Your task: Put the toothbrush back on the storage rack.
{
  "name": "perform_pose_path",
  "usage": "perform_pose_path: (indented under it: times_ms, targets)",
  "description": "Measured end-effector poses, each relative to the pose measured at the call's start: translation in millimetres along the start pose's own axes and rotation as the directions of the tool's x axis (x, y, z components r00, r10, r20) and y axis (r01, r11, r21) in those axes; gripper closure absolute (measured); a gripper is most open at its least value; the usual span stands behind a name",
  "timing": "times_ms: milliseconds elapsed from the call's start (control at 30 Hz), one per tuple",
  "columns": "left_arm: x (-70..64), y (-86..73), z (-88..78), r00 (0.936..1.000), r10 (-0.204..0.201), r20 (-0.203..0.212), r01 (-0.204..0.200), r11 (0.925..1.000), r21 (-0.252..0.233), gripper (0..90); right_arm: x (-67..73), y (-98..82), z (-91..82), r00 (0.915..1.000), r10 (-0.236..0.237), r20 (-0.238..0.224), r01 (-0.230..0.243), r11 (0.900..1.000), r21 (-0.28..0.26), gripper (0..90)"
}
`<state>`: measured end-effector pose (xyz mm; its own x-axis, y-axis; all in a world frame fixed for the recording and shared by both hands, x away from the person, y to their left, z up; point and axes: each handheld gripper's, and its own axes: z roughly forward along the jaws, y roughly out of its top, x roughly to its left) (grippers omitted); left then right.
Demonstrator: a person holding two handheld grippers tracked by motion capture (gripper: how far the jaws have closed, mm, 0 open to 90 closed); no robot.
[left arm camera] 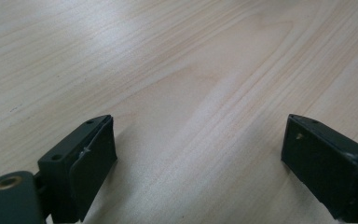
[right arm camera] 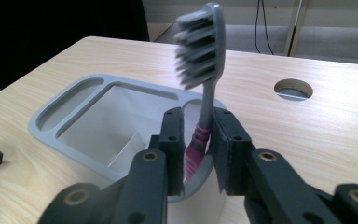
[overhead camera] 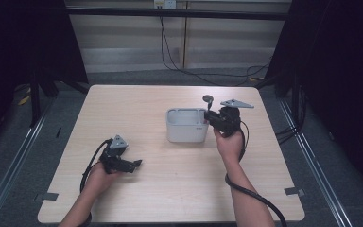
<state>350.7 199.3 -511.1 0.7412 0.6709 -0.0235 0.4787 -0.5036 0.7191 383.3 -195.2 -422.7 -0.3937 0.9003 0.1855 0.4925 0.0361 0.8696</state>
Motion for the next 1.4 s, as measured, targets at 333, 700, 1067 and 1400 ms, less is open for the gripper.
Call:
perform_pose_path:
  times_ms: [333,700,1067,1400]
  targets:
    - [0.0,0.0,0.0,1.0,0.0,-0.001,0.0,1.0,0.0,9.6,-2.7,-1.6,-0.8,0.9994,0.016,0.032,-0.016,1.0,-0.006,57.2]
    - [0.1,0.0,-0.1,1.0,0.002,0.0,-0.002,1.0,0.001,9.6,-1.6,1.0,-4.7,0.9994,0.03,0.017,-0.03,0.999,-0.029,33.9]
    - [0.0,0.0,-0.1,1.0,0.0,0.0,0.0,1.0,0.0,9.6,-1.4,0.5,-10.9,0.9991,0.04,0.015,-0.04,0.999,0.012,25.1]
    - [-0.1,-0.1,-0.1,1.0,-0.001,-0.001,0.001,1.0,0.0,9.6,-3.0,0.9,-17.6,0.9991,0.042,0.004,-0.042,0.998,0.036,21.7]
